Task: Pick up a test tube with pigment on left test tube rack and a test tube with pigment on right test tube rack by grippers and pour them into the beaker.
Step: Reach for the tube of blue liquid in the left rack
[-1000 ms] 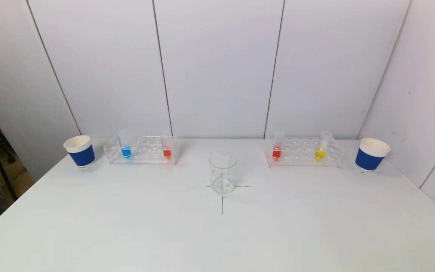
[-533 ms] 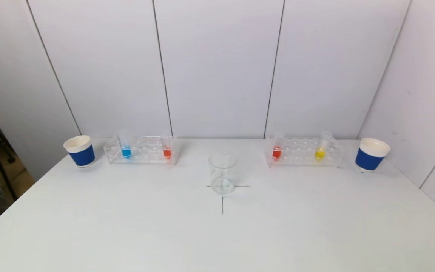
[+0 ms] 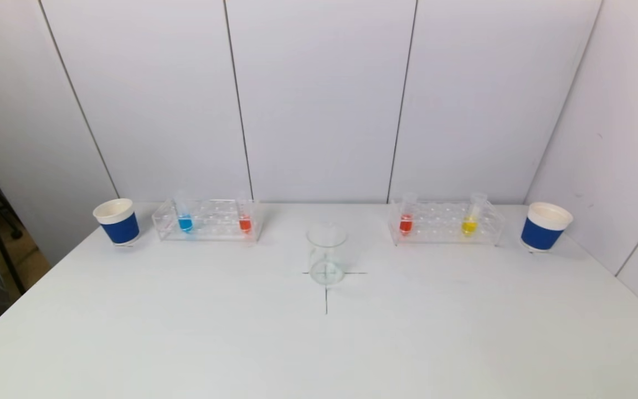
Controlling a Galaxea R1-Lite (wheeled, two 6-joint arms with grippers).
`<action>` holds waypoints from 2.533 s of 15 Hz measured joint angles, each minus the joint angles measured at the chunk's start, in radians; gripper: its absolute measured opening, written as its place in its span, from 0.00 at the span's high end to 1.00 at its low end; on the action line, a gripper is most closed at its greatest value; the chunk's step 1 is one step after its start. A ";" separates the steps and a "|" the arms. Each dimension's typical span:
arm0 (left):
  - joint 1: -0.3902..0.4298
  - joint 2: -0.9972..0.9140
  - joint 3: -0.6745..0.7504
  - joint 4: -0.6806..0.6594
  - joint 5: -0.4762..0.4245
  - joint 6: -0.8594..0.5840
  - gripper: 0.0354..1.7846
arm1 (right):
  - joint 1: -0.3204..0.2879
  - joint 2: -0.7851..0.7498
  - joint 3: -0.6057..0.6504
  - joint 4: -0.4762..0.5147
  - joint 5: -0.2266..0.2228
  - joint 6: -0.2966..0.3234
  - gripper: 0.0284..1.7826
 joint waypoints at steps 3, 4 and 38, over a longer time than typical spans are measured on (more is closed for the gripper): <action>0.000 0.018 -0.134 0.036 -0.008 0.004 0.01 | 0.000 0.000 0.000 0.000 0.000 0.000 0.01; 0.000 0.044 -0.191 0.046 -0.008 0.005 0.01 | 0.000 0.000 0.000 0.000 0.000 0.000 0.01; 0.081 2.012 -0.610 -1.420 -0.170 0.004 0.01 | 0.000 0.000 0.000 0.000 0.000 0.000 0.01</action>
